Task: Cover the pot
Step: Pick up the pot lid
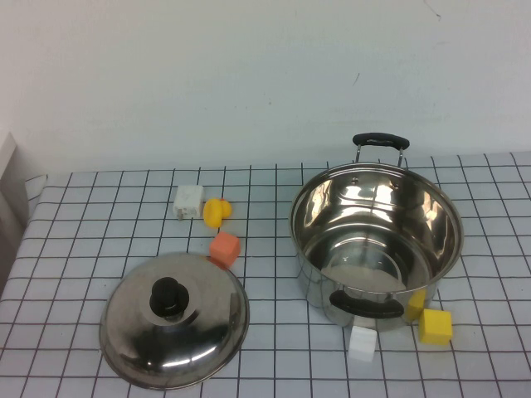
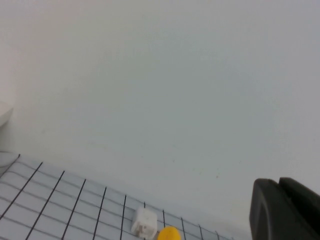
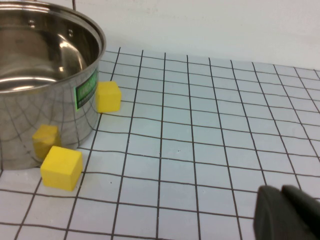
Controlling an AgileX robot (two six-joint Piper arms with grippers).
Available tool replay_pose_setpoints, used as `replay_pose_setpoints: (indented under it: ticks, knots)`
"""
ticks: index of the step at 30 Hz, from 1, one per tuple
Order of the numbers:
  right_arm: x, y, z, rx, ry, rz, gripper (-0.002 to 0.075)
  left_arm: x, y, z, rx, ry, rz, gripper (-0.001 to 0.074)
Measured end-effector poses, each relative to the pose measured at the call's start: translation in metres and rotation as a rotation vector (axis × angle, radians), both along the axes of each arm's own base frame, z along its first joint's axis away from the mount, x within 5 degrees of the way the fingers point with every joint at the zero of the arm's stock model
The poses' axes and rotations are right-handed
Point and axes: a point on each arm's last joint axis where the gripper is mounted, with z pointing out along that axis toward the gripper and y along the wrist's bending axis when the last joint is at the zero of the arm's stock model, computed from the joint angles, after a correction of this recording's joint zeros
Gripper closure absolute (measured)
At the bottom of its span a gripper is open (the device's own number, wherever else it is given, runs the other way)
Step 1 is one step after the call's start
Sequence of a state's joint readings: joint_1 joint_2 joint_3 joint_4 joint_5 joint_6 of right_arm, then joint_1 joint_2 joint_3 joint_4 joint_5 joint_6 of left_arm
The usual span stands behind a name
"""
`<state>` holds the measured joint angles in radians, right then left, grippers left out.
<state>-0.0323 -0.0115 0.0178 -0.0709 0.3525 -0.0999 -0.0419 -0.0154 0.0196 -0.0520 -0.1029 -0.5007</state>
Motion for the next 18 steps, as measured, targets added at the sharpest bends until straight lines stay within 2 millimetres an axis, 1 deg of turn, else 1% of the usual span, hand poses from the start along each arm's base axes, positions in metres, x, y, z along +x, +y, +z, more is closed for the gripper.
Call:
replay_pose_setpoints:
  ticks: [3, 5, 8, 11, 15, 18]
  knots:
    - [0.000, 0.000, 0.000, 0.000, 0.000, 0.000, 0.0717, 0.000, 0.000, -0.003, 0.002, 0.045, -0.002, 0.0736]
    - [0.000, 0.000, 0.000, 0.000, 0.000, 0.000, 0.0717, 0.000, 0.000, 0.002, 0.028, 0.074, -0.001, 0.0736]
    - [0.000, 0.000, 0.000, 0.000, 0.000, 0.000, 0.0717, 0.001, 0.000, 0.022, 0.103, 0.100, 0.007, 0.0736]
    - [0.000, 0.000, 0.000, 0.000, 0.000, 0.000, 0.0717, 0.007, 0.000, 0.046, 0.150, 0.120, 0.014, 0.0737]
    - [0.000, 0.000, 0.000, 0.000, 0.000, 0.000, 0.0717, 0.025, -0.001, 0.073, 0.200, 0.158, 0.019, 0.0736]
    - [0.000, 0.000, 0.000, 0.000, 0.000, 0.000, 0.0717, 0.045, -0.002, 0.079, 0.211, 0.153, 0.012, 0.0736]
